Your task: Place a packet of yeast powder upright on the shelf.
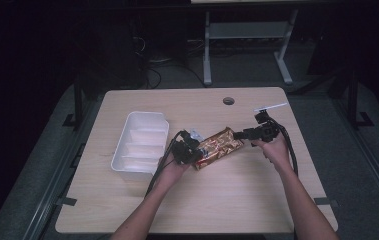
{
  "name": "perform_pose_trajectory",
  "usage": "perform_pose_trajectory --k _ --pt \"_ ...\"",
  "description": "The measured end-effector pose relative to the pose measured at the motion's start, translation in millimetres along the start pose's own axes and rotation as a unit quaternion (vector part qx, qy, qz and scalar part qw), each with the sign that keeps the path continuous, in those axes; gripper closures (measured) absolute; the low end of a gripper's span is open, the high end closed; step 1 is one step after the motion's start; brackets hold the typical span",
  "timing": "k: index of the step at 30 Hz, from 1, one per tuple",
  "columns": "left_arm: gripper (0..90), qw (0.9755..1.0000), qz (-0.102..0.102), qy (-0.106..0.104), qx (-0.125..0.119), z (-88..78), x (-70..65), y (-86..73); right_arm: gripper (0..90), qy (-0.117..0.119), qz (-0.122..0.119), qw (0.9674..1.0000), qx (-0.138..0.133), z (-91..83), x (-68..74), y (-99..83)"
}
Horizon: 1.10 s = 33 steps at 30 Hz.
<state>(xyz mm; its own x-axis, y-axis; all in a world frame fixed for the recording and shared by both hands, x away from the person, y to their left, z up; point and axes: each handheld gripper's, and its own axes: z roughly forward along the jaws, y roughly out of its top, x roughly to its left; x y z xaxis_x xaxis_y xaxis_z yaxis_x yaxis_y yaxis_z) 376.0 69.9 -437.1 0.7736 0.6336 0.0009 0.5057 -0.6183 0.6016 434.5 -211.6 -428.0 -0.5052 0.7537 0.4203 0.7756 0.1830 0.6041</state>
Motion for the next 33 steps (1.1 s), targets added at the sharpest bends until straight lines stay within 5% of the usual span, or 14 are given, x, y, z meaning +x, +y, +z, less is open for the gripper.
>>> perform_pose_trajectory --k 10,23,27,33 --pt "88.4 1.0 -0.004 -0.007 -0.001 1.8 1.9 -0.5 37.8 -0.009 0.031 0.9989 0.034 26.7 -10.2 -8.4" --pt "84.9 0.9997 -0.01 -0.016 -0.014 2.1 3.3 -3.9 71.9 0.01 0.084 0.9962 0.021 35.3 -4.8 -11.4" --pt "82.7 0.9996 -0.01 -0.019 -0.016 1.6 3.5 -4.9 85.7 0.003 0.072 0.9974 0.002 30.9 1.3 -11.7" --pt "80.6 0.9993 -0.02 -0.025 -0.022 -1.8 6.0 -6.6 88.2 0.002 0.049 0.9987 -0.014 21.6 10.2 -10.5"
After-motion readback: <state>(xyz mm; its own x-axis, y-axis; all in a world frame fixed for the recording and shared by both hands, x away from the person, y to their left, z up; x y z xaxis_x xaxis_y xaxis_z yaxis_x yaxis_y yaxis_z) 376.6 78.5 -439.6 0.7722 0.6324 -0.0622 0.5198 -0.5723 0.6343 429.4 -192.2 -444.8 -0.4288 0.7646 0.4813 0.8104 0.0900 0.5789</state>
